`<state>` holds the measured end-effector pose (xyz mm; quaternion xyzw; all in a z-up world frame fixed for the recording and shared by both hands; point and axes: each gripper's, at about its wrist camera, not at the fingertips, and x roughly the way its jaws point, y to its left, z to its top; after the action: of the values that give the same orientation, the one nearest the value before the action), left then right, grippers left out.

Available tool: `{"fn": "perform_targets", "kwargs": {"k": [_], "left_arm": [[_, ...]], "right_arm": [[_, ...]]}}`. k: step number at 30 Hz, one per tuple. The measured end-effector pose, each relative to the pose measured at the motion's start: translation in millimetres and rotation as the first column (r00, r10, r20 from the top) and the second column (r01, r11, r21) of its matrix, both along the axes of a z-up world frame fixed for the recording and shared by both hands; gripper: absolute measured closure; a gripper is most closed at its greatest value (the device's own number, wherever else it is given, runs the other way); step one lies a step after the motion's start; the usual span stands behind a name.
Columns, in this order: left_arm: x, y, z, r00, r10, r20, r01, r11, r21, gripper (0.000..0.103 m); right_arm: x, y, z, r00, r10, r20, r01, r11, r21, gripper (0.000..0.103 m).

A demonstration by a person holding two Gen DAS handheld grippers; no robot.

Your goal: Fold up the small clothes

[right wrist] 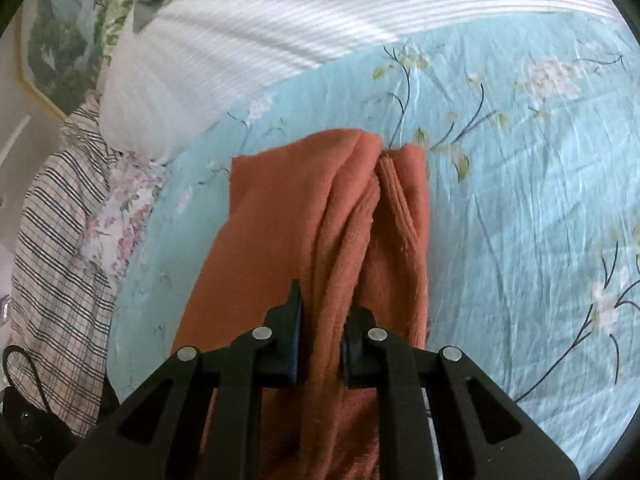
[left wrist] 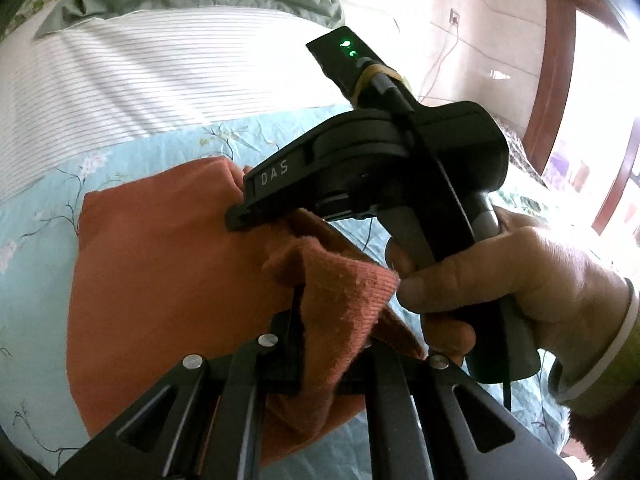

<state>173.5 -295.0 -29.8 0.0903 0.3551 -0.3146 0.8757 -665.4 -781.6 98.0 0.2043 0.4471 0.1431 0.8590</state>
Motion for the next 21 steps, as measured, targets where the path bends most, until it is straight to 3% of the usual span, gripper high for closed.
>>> {"fn": "perform_targets", "kwargs": {"k": [7, 8, 10, 12, 13, 18, 21], "left_arm": [[8.1, 13.5, -17.1, 0.993, -0.01, -0.115, 0.008, 1.0, -0.019, 0.084], [8.0, 17.1, -15.3, 0.991, -0.011, -0.13, 0.007, 1.0, -0.027, 0.08], [0.8, 31.7, -9.6, 0.988, -0.009, -0.154, 0.001, 0.999, -0.052, 0.057], [-2.8, 49.1, -4.9, 0.986, -0.002, -0.168, -0.01, 0.997, -0.074, 0.043], [-3.2, 66.0, -0.8, 0.984, 0.016, -0.177, -0.033, 0.995, -0.091, 0.036], [5.9, 126.8, 7.0, 0.967, 0.14, -0.211, -0.166, 0.98, -0.112, 0.027], [30.0, 165.3, -2.0, 0.932, 0.245, -0.267, -0.285, 0.951, -0.122, 0.026]], "right_arm": [[-12.9, -8.4, -13.5, 0.999, -0.029, -0.035, 0.029, 1.0, 0.009, 0.08], [-16.5, -8.9, -11.8, 0.999, -0.036, -0.032, 0.036, 0.999, 0.001, 0.072], [-25.1, -8.3, -4.6, 0.999, -0.041, -0.012, 0.041, 0.999, -0.001, 0.057], [-34.8, -8.1, 6.5, 0.998, -0.059, 0.03, 0.06, 0.997, -0.049, 0.032], [-39.0, -8.1, 11.4, 0.996, -0.068, 0.05, 0.072, 0.994, -0.078, 0.029], [-43.7, -19.6, 8.4, 0.995, -0.094, 0.022, 0.095, 0.994, -0.046, 0.025], [-43.2, -20.3, -0.9, 0.995, -0.099, -0.011, 0.099, 0.994, -0.039, 0.025]]}}
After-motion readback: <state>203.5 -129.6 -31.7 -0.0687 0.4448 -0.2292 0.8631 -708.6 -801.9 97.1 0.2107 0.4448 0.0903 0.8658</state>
